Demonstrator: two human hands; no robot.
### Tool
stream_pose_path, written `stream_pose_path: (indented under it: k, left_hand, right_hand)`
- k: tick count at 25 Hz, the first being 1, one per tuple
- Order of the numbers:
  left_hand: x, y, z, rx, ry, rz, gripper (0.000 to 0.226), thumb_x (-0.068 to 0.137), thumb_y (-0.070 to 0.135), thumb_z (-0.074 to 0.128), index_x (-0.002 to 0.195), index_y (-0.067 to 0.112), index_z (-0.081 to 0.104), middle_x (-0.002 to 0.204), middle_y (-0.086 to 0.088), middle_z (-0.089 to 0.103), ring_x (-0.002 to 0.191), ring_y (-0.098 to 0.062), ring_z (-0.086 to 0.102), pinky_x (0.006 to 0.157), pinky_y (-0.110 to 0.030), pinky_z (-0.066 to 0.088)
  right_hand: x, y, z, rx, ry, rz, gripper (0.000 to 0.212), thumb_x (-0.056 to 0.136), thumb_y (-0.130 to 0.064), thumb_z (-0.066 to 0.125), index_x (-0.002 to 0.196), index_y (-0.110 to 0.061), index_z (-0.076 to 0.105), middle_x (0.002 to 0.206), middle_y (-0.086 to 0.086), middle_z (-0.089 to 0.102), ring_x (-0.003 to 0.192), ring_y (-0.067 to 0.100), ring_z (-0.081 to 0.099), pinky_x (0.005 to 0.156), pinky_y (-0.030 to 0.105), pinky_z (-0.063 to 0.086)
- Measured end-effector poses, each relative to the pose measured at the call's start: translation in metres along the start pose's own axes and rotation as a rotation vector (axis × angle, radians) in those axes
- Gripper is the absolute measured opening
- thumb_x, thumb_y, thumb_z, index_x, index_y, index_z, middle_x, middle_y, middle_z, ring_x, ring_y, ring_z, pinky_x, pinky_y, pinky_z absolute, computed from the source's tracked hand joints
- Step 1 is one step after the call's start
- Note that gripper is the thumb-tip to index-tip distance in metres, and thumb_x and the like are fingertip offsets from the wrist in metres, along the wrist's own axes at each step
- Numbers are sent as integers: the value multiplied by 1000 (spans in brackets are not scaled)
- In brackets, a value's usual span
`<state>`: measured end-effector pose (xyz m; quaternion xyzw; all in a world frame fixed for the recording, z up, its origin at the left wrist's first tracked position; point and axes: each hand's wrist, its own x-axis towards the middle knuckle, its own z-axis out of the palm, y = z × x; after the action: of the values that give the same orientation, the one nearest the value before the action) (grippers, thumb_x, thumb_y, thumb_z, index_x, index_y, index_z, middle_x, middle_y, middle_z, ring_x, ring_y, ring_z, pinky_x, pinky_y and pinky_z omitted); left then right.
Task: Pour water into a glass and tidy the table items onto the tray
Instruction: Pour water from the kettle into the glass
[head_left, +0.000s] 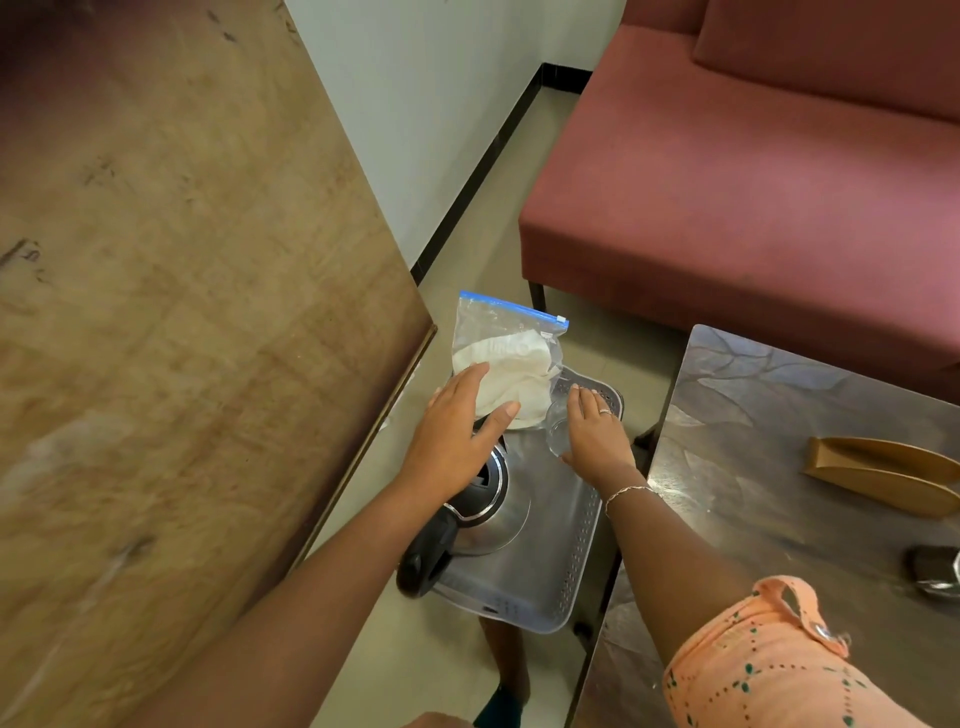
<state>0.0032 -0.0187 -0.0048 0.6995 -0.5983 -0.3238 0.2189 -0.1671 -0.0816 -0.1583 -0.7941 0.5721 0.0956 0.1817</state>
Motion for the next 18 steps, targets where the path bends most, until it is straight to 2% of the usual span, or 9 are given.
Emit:
stream_pose_path:
  k: [2, 6, 10, 13, 16, 18]
  left_hand:
    - [-2, 4, 0, -20, -6, 1, 52, 93, 34, 48, 139, 14, 33, 144, -5, 40, 132, -20, 37, 101, -26, 32]
    - [-4, 10, -1, -70, 7, -3, 55, 92, 34, 49, 139, 12, 32, 143, -6, 42, 131, -20, 38, 102, -28, 33]
    - [-6, 28, -2, -168, -5, -33, 59, 90, 35, 53, 139, 12, 31, 141, -6, 42, 130, -20, 40, 101, -27, 35]
    - [-11, 48, 5, -308, -48, -126, 59, 88, 39, 55, 138, 15, 34, 141, -3, 41, 131, -18, 38, 98, -25, 34]
    - [-19, 70, 14, -522, -168, -282, 70, 85, 48, 57, 140, 14, 30, 147, -2, 34, 135, -18, 33, 107, -30, 30]
    - [-29, 85, 22, -720, -249, -344, 77, 79, 55, 60, 137, 12, 34, 143, -2, 40, 131, -16, 39, 112, -34, 29]
  right_hand:
    - [3, -2, 2, 44, 25, 27, 79, 84, -24, 59, 144, 0, 13, 149, 19, 23, 138, 35, 23, 109, 41, 30]
    - [-6, -5, -18, 142, 53, 50, 76, 78, -24, 66, 138, -2, 26, 140, 18, 34, 126, 34, 36, 102, 38, 36]
    - [-38, -6, -69, 184, 123, -6, 83, 72, -27, 73, 138, -5, 28, 141, 13, 33, 128, 31, 33, 104, 35, 33]
    - [-73, -10, -115, 235, 203, -66, 84, 67, -26, 75, 136, -5, 31, 141, 12, 33, 128, 30, 32, 104, 36, 32]
    - [-111, -12, -160, 313, 308, -111, 84, 63, -21, 77, 134, -4, 36, 138, 13, 37, 127, 31, 34, 103, 36, 32]
    - [-136, -10, -183, 352, 343, -130, 85, 63, -20, 76, 135, -4, 35, 138, 12, 37, 127, 30, 33, 104, 34, 30]
